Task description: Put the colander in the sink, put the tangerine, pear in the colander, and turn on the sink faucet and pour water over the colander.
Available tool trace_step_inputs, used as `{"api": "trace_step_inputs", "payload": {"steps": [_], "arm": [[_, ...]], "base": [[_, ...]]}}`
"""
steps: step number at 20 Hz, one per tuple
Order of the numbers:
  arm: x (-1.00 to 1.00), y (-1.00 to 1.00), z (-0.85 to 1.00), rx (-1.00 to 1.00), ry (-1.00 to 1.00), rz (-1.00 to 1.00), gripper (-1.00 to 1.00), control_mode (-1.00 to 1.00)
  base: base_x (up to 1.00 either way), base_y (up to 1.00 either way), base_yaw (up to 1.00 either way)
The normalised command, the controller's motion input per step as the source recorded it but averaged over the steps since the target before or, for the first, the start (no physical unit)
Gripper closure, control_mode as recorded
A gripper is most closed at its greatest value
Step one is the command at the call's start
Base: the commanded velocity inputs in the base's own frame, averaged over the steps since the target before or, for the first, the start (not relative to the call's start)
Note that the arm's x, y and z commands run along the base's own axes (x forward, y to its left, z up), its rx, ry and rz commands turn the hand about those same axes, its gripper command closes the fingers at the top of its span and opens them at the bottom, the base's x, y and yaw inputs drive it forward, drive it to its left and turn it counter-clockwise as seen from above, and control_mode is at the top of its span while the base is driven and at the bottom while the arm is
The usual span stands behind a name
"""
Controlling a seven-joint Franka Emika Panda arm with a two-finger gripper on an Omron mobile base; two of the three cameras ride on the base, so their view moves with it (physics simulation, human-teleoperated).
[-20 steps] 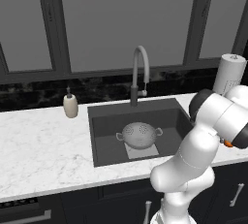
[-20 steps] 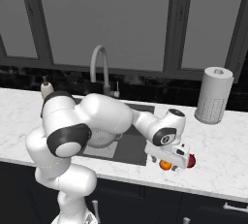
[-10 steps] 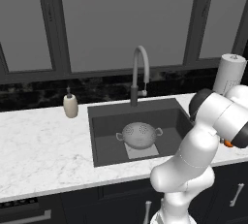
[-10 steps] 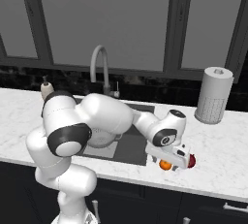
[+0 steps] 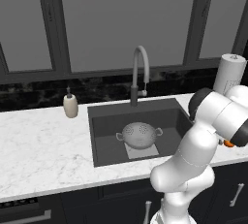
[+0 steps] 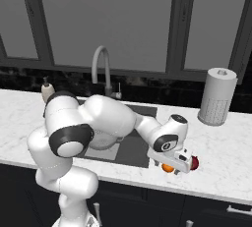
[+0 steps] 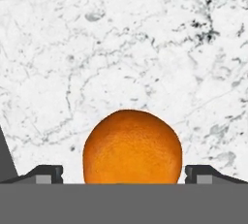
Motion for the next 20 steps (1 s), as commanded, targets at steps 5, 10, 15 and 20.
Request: {"api": "trace_step_inputs", "payload": {"steps": [5,10,15,20], "arm": [[0.04,0.00,-0.01,0.00,-0.03,0.00,-1.00,-1.00],[0.00,0.00,-0.05,0.00,-0.05,0.00,1.00,-1.00],[0.00,0.01,-0.05,0.00,-0.05,0.00,1.00,-1.00],[0.00,0.00,0.00,0.00,0.00,0.00,1.00,-1.00]], "base": [[0.00,0.00,0.00],[0.00,0.00,0.00],[0.00,0.00,0.00],[0.00,0.00,0.00]]}}
